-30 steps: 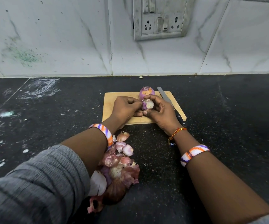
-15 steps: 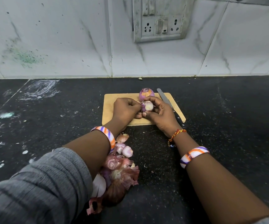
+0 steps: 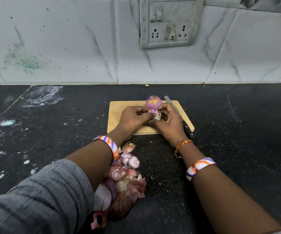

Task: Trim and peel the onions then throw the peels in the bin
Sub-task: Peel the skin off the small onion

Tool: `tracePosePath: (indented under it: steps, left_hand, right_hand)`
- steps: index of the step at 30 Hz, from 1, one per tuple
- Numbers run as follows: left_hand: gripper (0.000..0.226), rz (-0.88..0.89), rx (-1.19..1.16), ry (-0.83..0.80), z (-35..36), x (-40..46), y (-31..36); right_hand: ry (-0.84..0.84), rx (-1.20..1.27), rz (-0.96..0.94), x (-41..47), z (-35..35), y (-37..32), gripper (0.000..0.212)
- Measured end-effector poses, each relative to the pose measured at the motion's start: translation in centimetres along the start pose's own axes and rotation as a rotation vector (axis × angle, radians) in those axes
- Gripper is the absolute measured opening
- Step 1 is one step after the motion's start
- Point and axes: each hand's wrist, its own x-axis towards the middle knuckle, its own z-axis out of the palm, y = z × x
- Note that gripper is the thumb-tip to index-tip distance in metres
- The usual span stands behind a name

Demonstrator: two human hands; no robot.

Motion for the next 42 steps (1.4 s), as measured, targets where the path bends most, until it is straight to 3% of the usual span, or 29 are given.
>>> tracePosePath:
  steps: [5, 10, 14, 18, 23, 27, 42]
  left_hand:
    - [0.027, 0.002, -0.124, 0.013, -0.4, -0.09, 0.21]
    - [0.015, -0.04, -0.192, -0.01, -0.54, 0.11, 0.1]
    - [0.014, -0.035, -0.154, -0.003, -0.39, 0.1, 0.01]
    - [0.038, 0.025, -0.179, -0.024, -0.47, 0.13, 0.04]
    - [0.013, -0.02, -0.191, -0.001, -0.36, -0.14, 0.18]
    - [0.017, -0.026, -0.086, 0.076, -0.32, 0.01, 0.06]
    - [0.023, -0.046, -0.082, 0.059, -0.1, -0.19, 0.24]
  right_hand:
    - [-0.015, -0.069, -0.024, -0.21, 0.06, -0.07, 0.049]
    - [-0.041, -0.082, -0.043, -0.18, -0.02, -0.02, 0.052]
    - [-0.008, -0.022, -0.017, -0.1, -0.01, -0.06, 0.041]
    - [0.022, -0.055, -0.008, -0.07, 0.16, 0.09, 0.042]
    - [0.04, -0.167, -0.033, -0.2, 0.37, 0.26, 0.044]
    - [0.0, -0.223, -0.051, -0.37, 0.17, 0.08, 0.052]
    - [-0.01, -0.235, -0.113, -0.35, -0.06, 0.22, 0.051]
